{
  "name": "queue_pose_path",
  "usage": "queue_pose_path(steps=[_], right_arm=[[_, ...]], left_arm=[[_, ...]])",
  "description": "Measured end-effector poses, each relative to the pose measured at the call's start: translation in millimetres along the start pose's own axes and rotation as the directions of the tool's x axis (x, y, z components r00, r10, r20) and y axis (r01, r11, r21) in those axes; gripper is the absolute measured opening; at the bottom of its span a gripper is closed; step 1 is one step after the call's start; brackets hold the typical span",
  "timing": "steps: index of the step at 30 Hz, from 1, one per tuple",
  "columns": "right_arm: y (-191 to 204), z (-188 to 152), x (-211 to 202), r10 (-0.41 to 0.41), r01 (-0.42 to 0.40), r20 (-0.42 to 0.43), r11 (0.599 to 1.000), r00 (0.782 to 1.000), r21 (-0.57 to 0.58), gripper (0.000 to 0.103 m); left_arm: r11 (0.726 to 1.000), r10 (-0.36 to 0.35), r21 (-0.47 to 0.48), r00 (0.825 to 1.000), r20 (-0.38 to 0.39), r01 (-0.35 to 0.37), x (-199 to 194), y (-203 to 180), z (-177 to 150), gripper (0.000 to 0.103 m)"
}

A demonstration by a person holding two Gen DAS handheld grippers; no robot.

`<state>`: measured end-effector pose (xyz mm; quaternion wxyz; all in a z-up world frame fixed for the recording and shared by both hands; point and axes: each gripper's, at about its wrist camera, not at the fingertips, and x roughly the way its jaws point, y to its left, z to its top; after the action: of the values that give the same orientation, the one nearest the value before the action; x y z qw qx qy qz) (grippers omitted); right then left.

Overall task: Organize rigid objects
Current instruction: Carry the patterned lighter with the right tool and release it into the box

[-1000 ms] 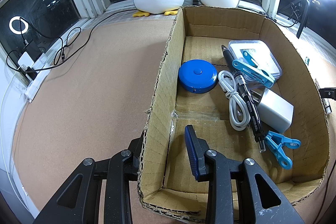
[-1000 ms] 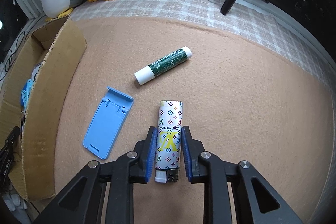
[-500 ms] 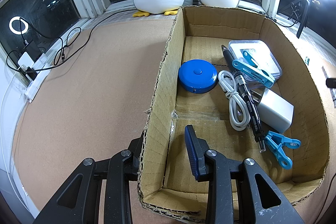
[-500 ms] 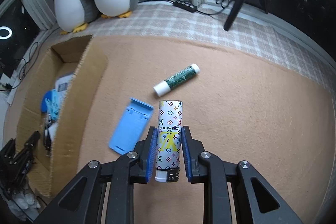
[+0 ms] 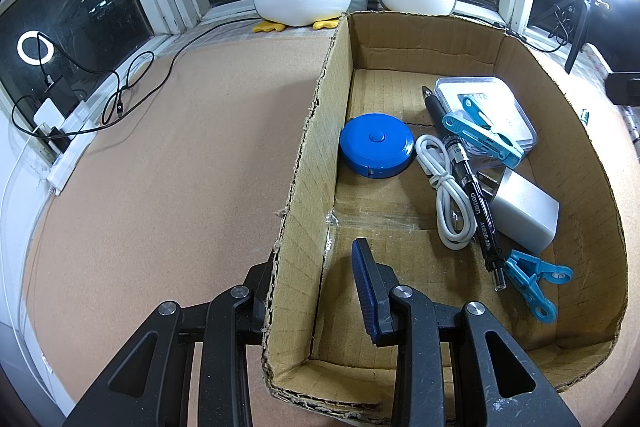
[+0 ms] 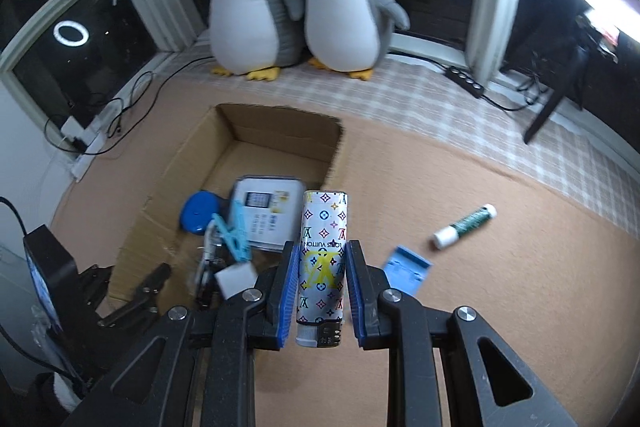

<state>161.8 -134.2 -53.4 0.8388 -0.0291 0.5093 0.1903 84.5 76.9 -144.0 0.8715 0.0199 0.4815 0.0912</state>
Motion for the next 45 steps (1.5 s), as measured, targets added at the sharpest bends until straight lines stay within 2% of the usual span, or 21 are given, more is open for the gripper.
queue_pose_path(steps=[12, 26, 33, 35, 37, 45], right_arm=[[48, 5, 23, 0.069, -0.072, -0.038, 0.993, 0.997, -0.088, 0.021], [70, 10, 53, 0.122, -0.131, -0.088, 0.986, 0.989, -0.102, 0.021], [77, 10, 62, 0.122, -0.134, -0.098, 0.983, 0.988, -0.123, 0.022], [78, 11, 63, 0.119, -0.131, -0.102, 0.983, 0.988, -0.128, 0.027], [77, 11, 62, 0.117, -0.129, -0.098, 0.984, 0.988, -0.124, 0.04], [70, 12, 59, 0.111, -0.12, -0.088, 0.988, 0.99, -0.102, 0.044]], left_arm=[[1.0, -0.001, 0.0, 1.0, 0.0, 0.001, 0, 0, 0, 0.034], [1.0, -0.001, -0.003, 1.0, 0.001, 0.001, 2, -3, 1, 0.034], [1.0, -0.002, -0.004, 1.0, 0.001, 0.002, 2, -3, 1, 0.034], [1.0, -0.001, -0.004, 1.0, 0.001, 0.001, 2, -3, 1, 0.034], [1.0, -0.001, -0.003, 1.0, 0.001, 0.001, 2, -2, 1, 0.034], [1.0, -0.001, -0.003, 1.0, 0.001, 0.001, 2, -3, 2, 0.034]])
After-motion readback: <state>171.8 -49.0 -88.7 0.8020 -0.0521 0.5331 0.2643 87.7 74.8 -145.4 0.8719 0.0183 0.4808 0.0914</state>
